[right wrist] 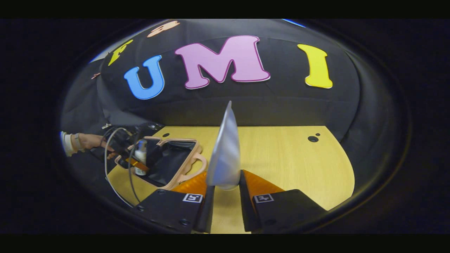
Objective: First open the suitcase, pack the skin care products into it, and then close the suitcase.
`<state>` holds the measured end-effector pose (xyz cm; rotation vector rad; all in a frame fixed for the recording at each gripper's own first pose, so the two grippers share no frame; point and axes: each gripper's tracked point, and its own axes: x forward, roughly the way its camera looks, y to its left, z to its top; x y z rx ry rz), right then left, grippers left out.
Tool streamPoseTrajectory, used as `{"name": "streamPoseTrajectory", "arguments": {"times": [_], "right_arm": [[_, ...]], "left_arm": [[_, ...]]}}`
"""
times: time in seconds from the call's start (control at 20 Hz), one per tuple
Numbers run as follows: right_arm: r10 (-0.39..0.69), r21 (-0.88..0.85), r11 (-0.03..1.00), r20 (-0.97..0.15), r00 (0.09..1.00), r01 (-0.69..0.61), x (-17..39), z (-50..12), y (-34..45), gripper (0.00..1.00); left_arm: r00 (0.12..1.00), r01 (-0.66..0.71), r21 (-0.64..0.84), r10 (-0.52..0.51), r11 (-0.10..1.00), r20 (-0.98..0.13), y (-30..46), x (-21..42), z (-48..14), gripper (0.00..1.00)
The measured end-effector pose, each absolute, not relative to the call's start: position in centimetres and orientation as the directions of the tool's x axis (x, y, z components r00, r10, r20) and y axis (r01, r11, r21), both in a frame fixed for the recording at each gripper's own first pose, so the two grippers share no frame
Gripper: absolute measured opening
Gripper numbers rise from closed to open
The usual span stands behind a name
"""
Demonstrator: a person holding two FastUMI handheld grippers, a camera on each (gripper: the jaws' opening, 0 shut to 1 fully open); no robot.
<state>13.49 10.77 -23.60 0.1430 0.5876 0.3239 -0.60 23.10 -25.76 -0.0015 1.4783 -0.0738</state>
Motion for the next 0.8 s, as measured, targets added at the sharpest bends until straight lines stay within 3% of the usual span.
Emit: {"name": "streamPoseTrajectory", "arguments": {"times": [0.15, 0.25, 0.3, 0.35, 0.45, 0.55, 0.65, 0.8], "right_arm": [[0.348, 0.227, 0.937, -0.547, 0.761, -0.266, 12.0, -23.6, 12.6, 0.38], [0.356, 0.223, 0.934, -0.556, 0.751, -0.278, 11.4, -23.3, 13.8, 0.38], [0.363, 0.224, 0.932, -0.569, 0.738, -0.287, 11.1, -23.7, 14.5, 0.37], [0.370, 0.228, 0.929, -0.586, 0.721, -0.292, 10.8, -24.0, 15.5, 0.37], [0.392, 0.255, 0.920, -0.630, 0.671, -0.298, 10.3, -25.0, 17.6, 0.38], [0.439, 0.297, 0.898, -0.647, 0.624, -0.324, 10.3, -25.4, 20.8, 0.38], [0.486, 0.341, 0.873, -0.666, 0.566, -0.348, 10.4, -26.1, 23.9, 0.38], [0.537, 0.410, 0.841, -0.711, 0.454, -0.354, 11.0, -27.9, 28.6, 0.38]], "left_arm": [[0.090, -0.043, -0.033, -0.029, 0.999, -0.996, 21.8, 0.4, -27.6, 0.56], [0.113, -0.040, -0.058, -0.054, 0.997, -0.992, 21.7, 0.8, -28.8, 0.60], [0.101, -0.032, -0.075, -0.071, 0.997, -0.992, 21.5, 0.4, -29.4, 0.55], [0.102, -0.017, -0.095, -0.093, 0.995, -0.990, 21.1, 0.1, -29.4, 0.60], [0.194, 0.002, -0.126, -0.124, 0.992, -0.973, 20.9, 1.2, -28.9, 0.66], [0.331, 0.002, -0.138, -0.131, 0.990, -0.935, 21.1, 2.3, -26.8, 0.64], [0.472, -0.008, -0.154, -0.132, 0.988, -0.872, 21.8, 2.6, -23.8, 0.70], [0.618, -0.043, -0.139, -0.083, 0.989, -0.782, 24.6, 1.1, -19.7, 0.92]]}}
